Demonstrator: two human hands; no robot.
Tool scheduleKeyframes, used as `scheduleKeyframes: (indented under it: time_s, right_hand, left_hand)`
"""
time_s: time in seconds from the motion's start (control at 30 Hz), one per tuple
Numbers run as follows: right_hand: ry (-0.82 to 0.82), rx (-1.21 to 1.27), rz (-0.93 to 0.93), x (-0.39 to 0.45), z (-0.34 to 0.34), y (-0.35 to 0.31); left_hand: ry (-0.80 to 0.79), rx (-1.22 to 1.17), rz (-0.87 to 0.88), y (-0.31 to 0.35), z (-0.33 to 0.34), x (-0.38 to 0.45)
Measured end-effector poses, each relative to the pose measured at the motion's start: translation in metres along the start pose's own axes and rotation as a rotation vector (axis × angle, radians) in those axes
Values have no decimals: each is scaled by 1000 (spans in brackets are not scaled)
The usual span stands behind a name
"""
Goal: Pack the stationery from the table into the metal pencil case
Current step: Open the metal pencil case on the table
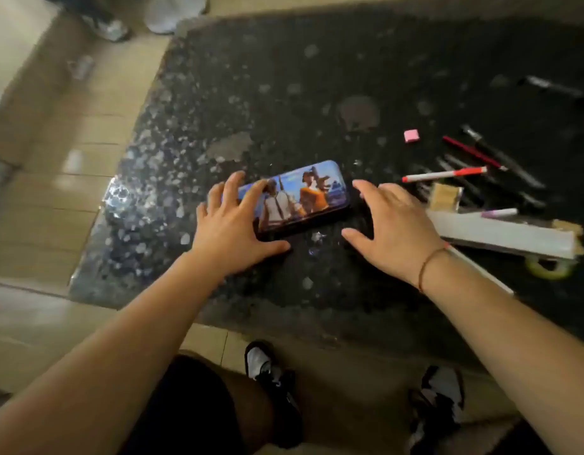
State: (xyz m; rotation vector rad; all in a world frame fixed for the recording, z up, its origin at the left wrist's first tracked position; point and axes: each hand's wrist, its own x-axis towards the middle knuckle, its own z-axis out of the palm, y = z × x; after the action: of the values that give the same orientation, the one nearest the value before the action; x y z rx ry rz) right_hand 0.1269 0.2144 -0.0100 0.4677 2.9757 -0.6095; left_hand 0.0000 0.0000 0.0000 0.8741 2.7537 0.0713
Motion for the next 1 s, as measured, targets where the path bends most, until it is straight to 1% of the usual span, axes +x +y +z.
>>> scheduleKeyframes:
  time_s: [0.03, 0.07, 0.13, 0.2, 0.23, 0.33, 0.43, 0.5, 0.67, 0.73, 0.87, 0.93, 1.0]
  right_hand:
    - [31, -35, -13, -1, 10, -3]
    - [67, -120, -26, -2, 20, -8]
    - [135, -259, -35, -9, 32, -17]
    - [188, -256, 9, -21, 43, -24]
    - [193, -241, 47, -28, 45, -25]
    - [193, -251, 105, -51, 43, -22]
    - [180, -294, 131, -63, 34, -12]
    - [173, -322, 134, -64, 29, -5]
    - [171, -312, 132, -62, 27, -1]
    - [181, -306, 150, -59, 25, -1]
    - [235, -236, 129, -57, 28, -1]
    - [259, -216, 128, -58, 31, -1]
    - [260, -196, 141, -57, 30, 0]
  left_hand:
    - [31, -41, -13, -6, 9, -2]
    - [93, -53, -1, -10, 18, -2]
    - [219, -95, 61, -18, 33, -4]
    - [303, -143, 126, -20, 45, -9]
    - [317, -161, 149, -20, 47, -12]
    - [270, -182, 182, -9, 45, -27]
    - [226, -111, 223, 9, 43, -43]
    - [211, -104, 238, 15, 44, -45]
    - [141, -152, 287, 7, 42, -45]
    - [98, -216, 304, -1, 39, -45]
    - [34, -201, 409, -11, 22, -36]
    - [-33, -192, 427, -11, 10, -28]
    - [-135, -266, 411, -15, -2, -20]
